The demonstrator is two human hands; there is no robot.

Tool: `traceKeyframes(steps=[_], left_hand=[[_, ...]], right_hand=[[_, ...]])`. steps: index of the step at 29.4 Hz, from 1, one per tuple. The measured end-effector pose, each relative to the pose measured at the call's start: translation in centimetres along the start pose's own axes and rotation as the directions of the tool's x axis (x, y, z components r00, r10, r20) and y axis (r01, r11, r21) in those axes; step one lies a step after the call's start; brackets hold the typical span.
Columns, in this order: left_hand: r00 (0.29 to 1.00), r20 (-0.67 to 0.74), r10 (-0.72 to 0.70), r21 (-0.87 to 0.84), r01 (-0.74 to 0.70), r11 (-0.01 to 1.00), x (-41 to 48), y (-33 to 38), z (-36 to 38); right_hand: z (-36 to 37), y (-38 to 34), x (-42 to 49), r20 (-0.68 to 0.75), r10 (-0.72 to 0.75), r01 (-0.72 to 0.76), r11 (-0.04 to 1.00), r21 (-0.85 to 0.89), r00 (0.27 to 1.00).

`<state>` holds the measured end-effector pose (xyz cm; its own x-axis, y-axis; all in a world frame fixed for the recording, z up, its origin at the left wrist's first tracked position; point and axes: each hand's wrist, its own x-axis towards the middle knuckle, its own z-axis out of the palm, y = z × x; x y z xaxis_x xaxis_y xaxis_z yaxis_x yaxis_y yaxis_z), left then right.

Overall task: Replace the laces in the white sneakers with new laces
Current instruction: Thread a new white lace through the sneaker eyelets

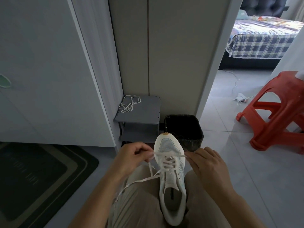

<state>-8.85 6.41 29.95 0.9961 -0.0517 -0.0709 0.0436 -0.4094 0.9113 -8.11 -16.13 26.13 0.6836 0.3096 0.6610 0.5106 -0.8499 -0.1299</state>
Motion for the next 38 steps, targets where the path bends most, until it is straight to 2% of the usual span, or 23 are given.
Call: traceKeyframes(steps=[2,4,5,7,9,13,16,18,22,26,28,30,32,36,38], left_hand=[[1.0,0.013,-0.022,0.154,0.02,0.988,-0.6,-0.9,-0.8],[0.999,0.009,0.039,0.367,-0.04,0.929,-1.1,-1.1,-0.5],[0.996,0.024,0.082,0.387,-0.085,0.918,-1.2,-0.8,0.2],[0.99,0.098,0.103,0.296,-0.128,0.947,-1.5,0.5,2.3],[0.987,0.123,0.107,0.238,-0.134,0.962,-1.5,1.2,4.3],[0.999,0.021,0.033,0.144,-0.036,0.989,-0.8,0.5,4.9],[0.998,0.064,-0.016,0.139,0.007,0.99,-1.0,-0.1,4.9],[0.993,0.091,-0.078,0.057,0.073,0.996,-1.1,-0.3,4.8],[0.958,0.212,-0.192,-0.093,0.215,0.972,-0.8,-0.2,4.7],[0.964,0.149,-0.222,-0.142,0.243,0.96,-0.4,-0.1,5.0],[0.966,0.116,-0.23,-0.145,0.246,0.959,-0.4,-0.3,5.0],[0.972,0.06,-0.227,-0.138,0.234,0.962,-0.5,-0.7,5.1],[0.982,0.0,-0.191,-0.109,0.19,0.976,-0.7,-1.0,5.7],[0.992,-0.113,-0.058,0.082,0.067,0.994,-1.5,-1.9,7.8],[0.987,-0.159,-0.002,0.175,0.03,0.984,-1.9,-2.5,8.6]], right_hand=[[0.2,-0.1,-0.5,0.041,-0.009,0.009,1.0,-0.007,0.999],[0.3,-0.8,-0.7,0.066,-0.055,0.056,0.998,-0.009,0.996],[0.5,-1.5,-0.6,0.097,-0.056,0.056,0.998,0.002,0.994],[1.0,-2.2,-0.5,0.192,-0.071,0.068,0.997,0.021,0.979],[1.4,-2.8,-0.5,0.226,-0.077,0.072,0.997,0.031,0.971],[1.6,-2.5,-1.2,0.226,0.023,-0.049,0.993,0.111,0.974],[1.5,-2.4,-1.4,0.195,0.038,-0.069,0.985,0.156,0.98],[1.2,-2.3,-1.0,0.175,0.021,-0.044,0.99,0.131,0.984],[1.2,-2.3,-1.0,0.225,-0.053,0.023,0.991,0.133,0.973],[1.4,-2.6,-1.1,0.25,-0.073,0.03,0.985,0.173,0.965],[1.1,-2.8,-0.9,0.308,0.021,-0.084,0.978,0.19,0.951],[0.6,-2.8,-0.7,0.435,0.257,-0.346,0.928,0.139,0.863],[0.5,-2.4,-1.4,0.605,0.394,-0.54,0.838,0.072,0.692],[1.1,-2.5,-1.5,0.698,0.448,-0.605,0.795,-0.026,0.558],[1.3,-2.7,-1.1,0.695,0.469,-0.6,0.797,-0.067,0.546]])
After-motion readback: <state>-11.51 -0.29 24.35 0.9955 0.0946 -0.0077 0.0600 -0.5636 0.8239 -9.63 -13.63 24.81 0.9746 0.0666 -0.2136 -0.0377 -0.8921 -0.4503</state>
